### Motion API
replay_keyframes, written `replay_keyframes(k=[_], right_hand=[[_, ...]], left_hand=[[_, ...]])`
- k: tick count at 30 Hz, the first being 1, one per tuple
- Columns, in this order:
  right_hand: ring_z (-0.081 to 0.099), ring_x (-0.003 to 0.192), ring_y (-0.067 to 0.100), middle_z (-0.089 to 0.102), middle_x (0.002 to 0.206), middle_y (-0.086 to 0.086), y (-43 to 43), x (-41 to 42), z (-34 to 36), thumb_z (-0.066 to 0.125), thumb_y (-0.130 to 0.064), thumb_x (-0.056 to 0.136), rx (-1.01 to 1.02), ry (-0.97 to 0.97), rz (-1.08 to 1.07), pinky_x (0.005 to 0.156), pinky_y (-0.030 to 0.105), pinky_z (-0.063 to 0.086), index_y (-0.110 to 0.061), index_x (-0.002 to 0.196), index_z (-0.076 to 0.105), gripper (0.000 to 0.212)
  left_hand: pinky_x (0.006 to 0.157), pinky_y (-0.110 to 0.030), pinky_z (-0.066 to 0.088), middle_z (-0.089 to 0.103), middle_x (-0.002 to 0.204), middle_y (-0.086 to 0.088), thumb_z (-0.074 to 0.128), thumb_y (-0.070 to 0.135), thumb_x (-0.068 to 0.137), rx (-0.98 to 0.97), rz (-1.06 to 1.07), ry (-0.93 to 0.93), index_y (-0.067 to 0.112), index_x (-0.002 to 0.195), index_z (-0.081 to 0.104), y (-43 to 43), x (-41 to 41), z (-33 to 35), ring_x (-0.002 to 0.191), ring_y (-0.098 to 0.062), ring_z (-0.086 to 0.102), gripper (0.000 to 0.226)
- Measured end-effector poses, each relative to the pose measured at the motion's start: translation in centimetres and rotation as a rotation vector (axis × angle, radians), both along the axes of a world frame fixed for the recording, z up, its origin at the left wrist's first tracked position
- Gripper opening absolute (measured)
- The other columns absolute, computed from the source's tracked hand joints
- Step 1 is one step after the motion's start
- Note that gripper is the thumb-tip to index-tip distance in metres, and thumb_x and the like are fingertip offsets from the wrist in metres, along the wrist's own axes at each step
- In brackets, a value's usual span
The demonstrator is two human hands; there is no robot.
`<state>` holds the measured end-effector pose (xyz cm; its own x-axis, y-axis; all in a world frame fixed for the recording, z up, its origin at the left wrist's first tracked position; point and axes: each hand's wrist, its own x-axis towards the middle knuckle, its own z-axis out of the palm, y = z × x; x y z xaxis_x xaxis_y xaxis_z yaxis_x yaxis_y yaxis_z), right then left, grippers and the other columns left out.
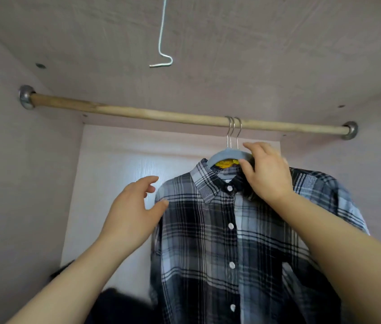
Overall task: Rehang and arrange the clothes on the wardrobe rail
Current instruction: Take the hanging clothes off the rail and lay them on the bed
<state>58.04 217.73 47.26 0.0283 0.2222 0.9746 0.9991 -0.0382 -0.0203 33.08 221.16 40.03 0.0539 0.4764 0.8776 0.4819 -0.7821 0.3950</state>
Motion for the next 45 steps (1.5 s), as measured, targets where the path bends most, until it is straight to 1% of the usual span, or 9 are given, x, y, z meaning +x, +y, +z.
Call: replay_keyframes(k=[5, 11, 16, 20, 26, 30, 39, 43, 45], right_hand=[[0.050, 0.110, 0.029, 0.060, 0.118, 0.007, 2.4, 1.1, 1.6, 0.055, -0.034, 0.091, -0.052, -0.086, -0.074, 0.088, 0.039, 0.039, -0.016, 0.125, 0.055, 0.039], [0.054, 0.103, 0.032, 0.063, 0.111, 0.011, 3.3, 1.2, 2.9, 0.057, -0.029, 0.090, 0.070, -0.120, 0.081, 0.078, 0.036, 0.043, -0.013, 0.120, 0.060, 0.034], [0.054, 0.110, 0.028, 0.063, 0.117, 0.003, 2.9, -2.4, 4.1, 0.059, -0.030, 0.088, 0.179, -0.128, 0.329, 0.083, 0.037, 0.044, -0.026, 0.122, 0.060, 0.034], [0.058, 0.102, 0.027, 0.065, 0.109, 0.004, 2.6, -5.8, 1.5, 0.062, -0.032, 0.086, 0.189, -0.144, 0.460, 0.074, 0.032, 0.042, -0.026, 0.119, 0.063, 0.033], [0.063, 0.089, 0.025, 0.069, 0.098, 0.003, 1.6, -12.3, -7.3, 0.063, -0.031, 0.079, 0.169, -0.214, 0.779, 0.068, 0.032, 0.051, -0.021, 0.109, 0.069, 0.032], [0.055, 0.086, 0.015, 0.069, 0.094, 0.006, 0.8, -16.6, -15.3, 0.063, -0.027, 0.080, 0.098, -0.260, 0.985, 0.067, 0.019, 0.038, -0.015, 0.108, 0.069, 0.031], [0.062, 0.074, 0.017, 0.069, 0.086, 0.001, -5.8, -26.9, -35.4, 0.065, -0.024, 0.083, -0.101, -0.248, 1.482, 0.073, 0.022, 0.045, -0.016, 0.098, 0.074, 0.019], [0.060, 0.073, 0.014, 0.069, 0.085, -0.003, -12.3, -31.3, -40.4, 0.059, -0.028, 0.086, -0.194, -0.264, 1.706, 0.069, 0.022, 0.044, -0.019, 0.098, 0.074, 0.021], [0.055, 0.076, 0.011, 0.069, 0.085, -0.004, -15.9, -33.3, -41.9, 0.058, -0.029, 0.087, -0.232, -0.276, 1.808, 0.070, 0.021, 0.043, -0.019, 0.098, 0.074, 0.022]], left_hand=[[0.077, -0.013, 0.026, 0.053, 0.114, 0.008, 0.061, 0.026, 0.085, 0.070, 0.066, 0.020, 0.025, 0.131, 0.044, 0.6, 0.8, 2.0, 0.098, -0.003, 0.042, 0.049], [0.079, -0.013, 0.025, 0.052, 0.125, 0.002, 0.059, 0.027, 0.087, 0.117, 0.157, 0.006, 0.024, 0.133, 0.043, 0.5, 0.7, 3.8, 0.113, -0.010, 0.046, 0.049], [0.097, -0.022, 0.029, 0.051, 0.129, -0.003, 0.061, 0.027, 0.086, 0.183, 0.285, -0.058, 0.019, 0.132, 0.045, -1.0, -0.9, 3.8, 0.120, -0.016, 0.046, 0.050], [0.103, -0.041, 0.037, 0.056, 0.124, -0.004, 0.056, 0.038, 0.082, 0.223, 0.439, -0.047, 0.017, 0.128, 0.050, -2.9, -4.1, 0.2, 0.118, -0.022, 0.049, 0.051], [0.098, -0.044, 0.041, 0.060, 0.116, 0.004, 0.041, 0.051, 0.078, 0.091, 0.662, 0.008, 0.022, 0.124, 0.054, -7.5, -9.7, -9.9, 0.110, -0.018, 0.052, 0.056], [0.096, -0.042, 0.043, 0.058, 0.112, 0.010, 0.039, 0.054, 0.078, -0.090, 0.787, -0.052, 0.026, 0.123, 0.054, -12.6, -12.2, -18.0, 0.108, -0.013, 0.052, 0.055], [0.089, -0.017, 0.034, 0.043, 0.105, 0.037, 0.040, 0.059, 0.075, -0.526, 1.168, -0.232, 0.034, 0.119, 0.055, -30.0, -14.1, -35.4, 0.104, 0.000, 0.047, 0.052], [0.087, -0.026, 0.040, 0.053, 0.107, 0.022, 0.038, 0.060, 0.074, -0.630, 1.370, -0.283, 0.028, 0.116, 0.060, -39.0, -14.2, -39.4, 0.103, -0.009, 0.054, 0.057], [0.087, -0.031, 0.044, 0.051, 0.106, 0.026, 0.039, 0.059, 0.074, -0.648, 1.454, -0.336, 0.031, 0.114, 0.060, -43.4, -13.7, -40.7, 0.102, -0.011, 0.053, 0.053]])
